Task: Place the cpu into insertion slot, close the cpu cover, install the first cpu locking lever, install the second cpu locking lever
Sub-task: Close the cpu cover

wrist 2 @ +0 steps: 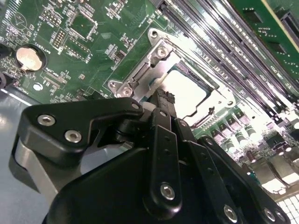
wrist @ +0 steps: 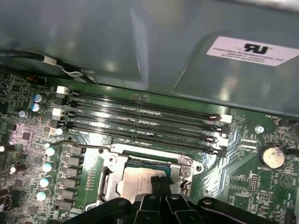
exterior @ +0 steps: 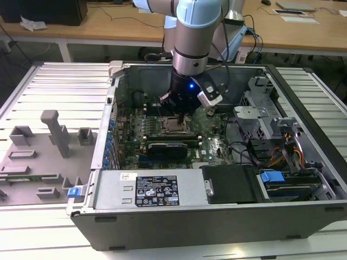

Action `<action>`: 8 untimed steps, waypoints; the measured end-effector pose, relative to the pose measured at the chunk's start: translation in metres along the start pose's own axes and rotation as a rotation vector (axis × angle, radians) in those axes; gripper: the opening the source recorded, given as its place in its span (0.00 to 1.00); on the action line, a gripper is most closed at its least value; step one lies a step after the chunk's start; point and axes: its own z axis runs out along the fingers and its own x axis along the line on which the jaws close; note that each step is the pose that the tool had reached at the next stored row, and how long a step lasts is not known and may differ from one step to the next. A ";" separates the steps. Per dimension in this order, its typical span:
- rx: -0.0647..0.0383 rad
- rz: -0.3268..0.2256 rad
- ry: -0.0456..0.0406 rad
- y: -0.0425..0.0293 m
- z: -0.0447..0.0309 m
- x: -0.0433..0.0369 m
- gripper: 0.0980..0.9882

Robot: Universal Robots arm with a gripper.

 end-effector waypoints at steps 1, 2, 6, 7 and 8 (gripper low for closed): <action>0.000 0.000 -0.0006 0.0004 0.0001 0.0030 0.01; 0.000 0.000 -0.0008 0.0006 0.0001 0.0048 0.01; -0.001 0.000 -0.0022 0.0018 0.0002 0.0142 0.01; -0.001 0.000 -0.0025 0.0023 0.0003 0.0175 0.01; -0.001 0.000 -0.0028 0.0026 0.0004 0.0195 0.01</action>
